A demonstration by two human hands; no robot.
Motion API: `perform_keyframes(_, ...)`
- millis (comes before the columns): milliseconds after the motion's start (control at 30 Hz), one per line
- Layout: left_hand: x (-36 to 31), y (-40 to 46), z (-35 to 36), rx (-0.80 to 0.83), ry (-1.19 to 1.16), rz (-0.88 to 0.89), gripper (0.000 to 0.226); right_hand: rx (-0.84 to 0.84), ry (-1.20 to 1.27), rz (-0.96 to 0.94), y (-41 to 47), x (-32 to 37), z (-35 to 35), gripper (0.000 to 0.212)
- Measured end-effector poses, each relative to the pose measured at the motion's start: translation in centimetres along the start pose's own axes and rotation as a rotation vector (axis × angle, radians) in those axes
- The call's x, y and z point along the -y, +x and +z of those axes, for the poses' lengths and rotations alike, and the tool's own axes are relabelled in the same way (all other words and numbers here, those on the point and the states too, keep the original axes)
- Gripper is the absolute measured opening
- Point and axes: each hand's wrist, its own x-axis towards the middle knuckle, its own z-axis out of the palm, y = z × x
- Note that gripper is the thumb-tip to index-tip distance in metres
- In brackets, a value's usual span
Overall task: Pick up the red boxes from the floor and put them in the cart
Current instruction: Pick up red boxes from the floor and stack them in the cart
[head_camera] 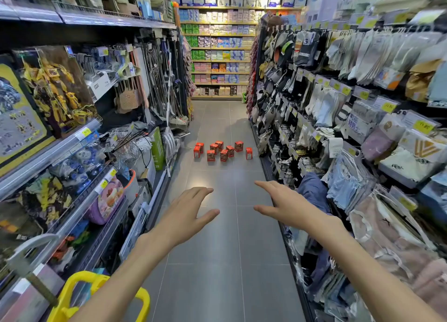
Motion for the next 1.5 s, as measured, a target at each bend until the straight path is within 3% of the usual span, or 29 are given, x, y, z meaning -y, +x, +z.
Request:
perform_keyframes(367,6.2,4.1,-1.0,-0.031,0.033,0.037,0.062,-0.009,-0.063,0.002,6.6,0.4,0.9,0.074)
perform_keyframes(600,10.9,10.6,1.7,0.005,0.039,0.003,0.061,-0.016,-0.056,0.01,13.9,-3.6,2.7,0.074)
perform_keyframes(1100,22.2,40.5,6.0,-0.026,0.049,-0.053,0.061,0.011,-0.018,-0.03,43.4,-18.3,0.2,0.072)
perform_keyframes(1500,40.1,65.0,9.4,-0.036,0.028,-0.086,0.064,0.012,0.009,-0.037,72.0,-26.7,2.1,0.066)
